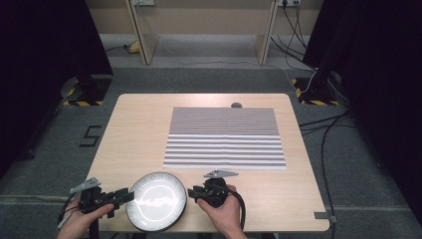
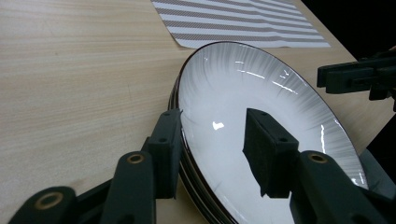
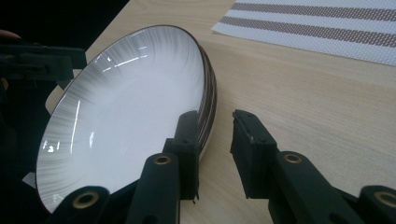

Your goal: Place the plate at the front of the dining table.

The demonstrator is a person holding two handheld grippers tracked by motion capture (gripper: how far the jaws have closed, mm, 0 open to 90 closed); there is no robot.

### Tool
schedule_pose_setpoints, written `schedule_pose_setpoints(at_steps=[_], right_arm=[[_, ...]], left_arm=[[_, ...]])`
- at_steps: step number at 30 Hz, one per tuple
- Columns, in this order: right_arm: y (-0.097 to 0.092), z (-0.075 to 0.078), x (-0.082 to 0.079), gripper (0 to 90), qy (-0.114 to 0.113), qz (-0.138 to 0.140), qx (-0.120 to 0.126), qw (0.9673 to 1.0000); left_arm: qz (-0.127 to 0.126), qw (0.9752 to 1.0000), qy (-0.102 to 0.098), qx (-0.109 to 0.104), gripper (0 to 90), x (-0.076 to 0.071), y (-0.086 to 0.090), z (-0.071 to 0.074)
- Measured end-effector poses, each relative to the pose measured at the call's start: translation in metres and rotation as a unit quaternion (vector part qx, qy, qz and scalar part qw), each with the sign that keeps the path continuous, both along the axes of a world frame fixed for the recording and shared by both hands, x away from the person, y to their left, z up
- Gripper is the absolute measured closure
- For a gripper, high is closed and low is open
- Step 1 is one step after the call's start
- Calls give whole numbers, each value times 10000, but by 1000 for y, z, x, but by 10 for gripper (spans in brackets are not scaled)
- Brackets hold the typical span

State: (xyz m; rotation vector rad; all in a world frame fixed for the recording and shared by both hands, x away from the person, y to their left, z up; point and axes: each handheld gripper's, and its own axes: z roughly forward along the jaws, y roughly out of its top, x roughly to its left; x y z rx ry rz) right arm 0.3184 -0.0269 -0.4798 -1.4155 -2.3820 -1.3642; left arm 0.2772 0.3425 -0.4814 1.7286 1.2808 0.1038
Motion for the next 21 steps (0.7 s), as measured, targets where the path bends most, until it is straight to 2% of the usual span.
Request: schedule_pose_setpoints(at_steps=[4, 7, 17, 21], right_arm=[[3, -1, 0, 750, 42, 50, -33, 10000], [7, -2, 0, 790, 95, 118, -90, 9998], [13, -1, -1, 839, 128, 122, -176, 9997], [13, -1, 1, 839, 157, 100, -179, 9997]], left_arm=[[-39, 10000, -3, 90, 598, -1, -1, 1], [-16, 9997, 69, 226, 627, -1, -2, 2], [-53, 9989, 378, 271, 678, -2, 0, 4], [-46, 9987, 420, 273, 684, -2, 0, 4]])
